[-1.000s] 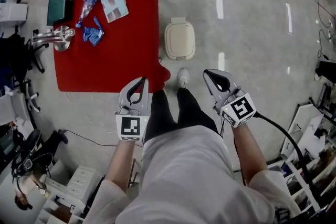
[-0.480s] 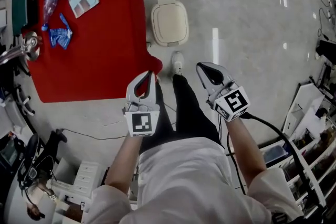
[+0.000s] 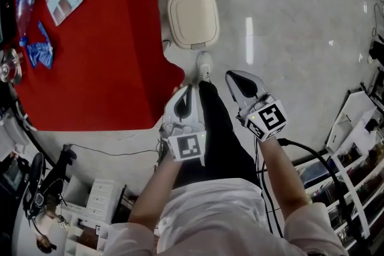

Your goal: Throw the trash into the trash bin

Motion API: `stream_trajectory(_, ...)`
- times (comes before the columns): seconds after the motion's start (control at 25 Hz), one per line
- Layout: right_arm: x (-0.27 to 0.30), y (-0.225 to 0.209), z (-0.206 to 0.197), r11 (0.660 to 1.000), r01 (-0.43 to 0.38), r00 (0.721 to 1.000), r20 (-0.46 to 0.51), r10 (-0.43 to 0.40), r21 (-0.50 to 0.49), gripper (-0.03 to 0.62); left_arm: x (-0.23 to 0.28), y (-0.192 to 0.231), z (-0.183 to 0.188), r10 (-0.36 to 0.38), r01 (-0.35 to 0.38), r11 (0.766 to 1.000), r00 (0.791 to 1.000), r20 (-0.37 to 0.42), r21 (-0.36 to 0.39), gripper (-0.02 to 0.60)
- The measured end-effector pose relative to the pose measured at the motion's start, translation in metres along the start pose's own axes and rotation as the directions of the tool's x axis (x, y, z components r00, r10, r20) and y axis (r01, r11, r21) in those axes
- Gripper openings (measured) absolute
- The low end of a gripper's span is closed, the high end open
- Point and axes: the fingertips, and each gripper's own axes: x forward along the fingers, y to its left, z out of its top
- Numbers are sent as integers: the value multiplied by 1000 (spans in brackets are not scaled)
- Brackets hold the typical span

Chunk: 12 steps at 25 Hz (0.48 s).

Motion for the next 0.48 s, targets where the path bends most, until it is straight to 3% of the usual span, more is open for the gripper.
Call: stream_trajectory(0.48, 80, -44, -106, 998, 4, 997, -77, 0, 56, 2, 62, 18, -95, 78, -80, 996, 995, -55, -37, 5)
